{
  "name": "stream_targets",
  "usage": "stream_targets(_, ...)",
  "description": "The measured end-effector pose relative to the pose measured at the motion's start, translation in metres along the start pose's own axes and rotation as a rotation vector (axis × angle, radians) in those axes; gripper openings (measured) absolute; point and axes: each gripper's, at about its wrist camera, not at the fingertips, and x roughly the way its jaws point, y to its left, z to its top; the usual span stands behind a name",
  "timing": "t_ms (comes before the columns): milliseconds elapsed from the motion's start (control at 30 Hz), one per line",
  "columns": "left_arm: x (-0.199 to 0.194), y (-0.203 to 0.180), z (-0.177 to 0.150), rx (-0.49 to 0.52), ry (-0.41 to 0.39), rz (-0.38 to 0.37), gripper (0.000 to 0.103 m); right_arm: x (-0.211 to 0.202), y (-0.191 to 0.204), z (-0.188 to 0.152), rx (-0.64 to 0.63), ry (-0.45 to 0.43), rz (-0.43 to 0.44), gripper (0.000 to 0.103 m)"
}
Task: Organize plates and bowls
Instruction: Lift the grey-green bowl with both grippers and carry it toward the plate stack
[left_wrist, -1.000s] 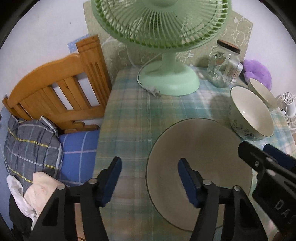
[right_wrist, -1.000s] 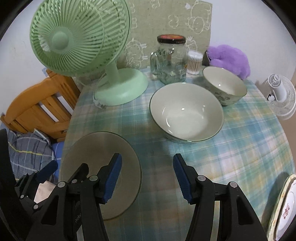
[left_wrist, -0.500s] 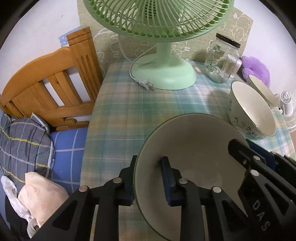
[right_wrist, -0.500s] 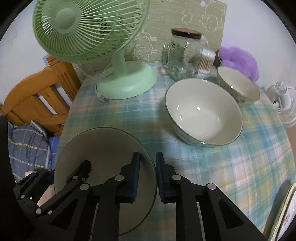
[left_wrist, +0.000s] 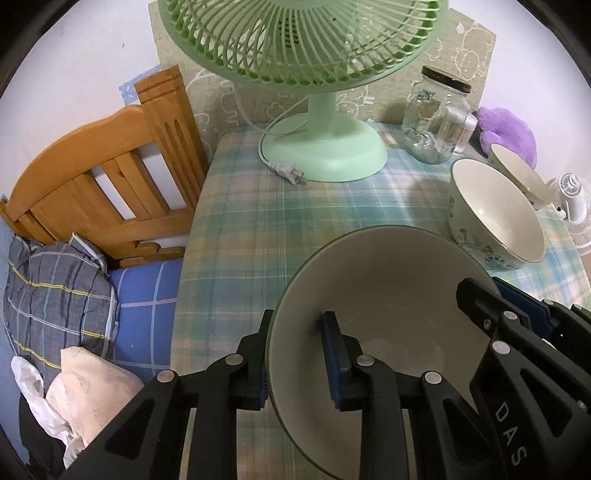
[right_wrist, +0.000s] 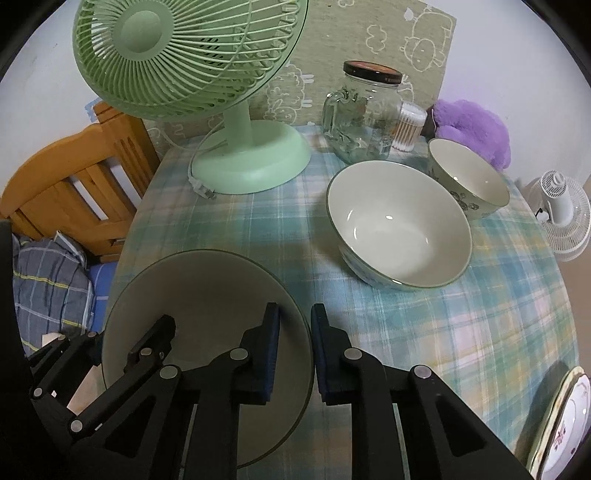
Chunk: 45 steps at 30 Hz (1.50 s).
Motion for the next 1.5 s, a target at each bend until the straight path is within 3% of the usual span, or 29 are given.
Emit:
stream_targets(533,-0.054,-0.038,-0.031,0.035,-0.008,-0.010,0.022,-0.053,-0.028,-0.030,-0.010,0.028,-0.017,0.021)
stream_targets(1067,-0.093,-0.113,-0.074,-0.017,0.016,-0.020,0.022,-0.101,-0.104,-0.074,-0.030,0.040,-0.019,0.021)
stream_targets(1500,-0.101,-0.178,-0.118,-0.036,0.070,-0.035,0.022,-0.115,-0.170,-0.119,-0.027,0.087,-0.020,0.021)
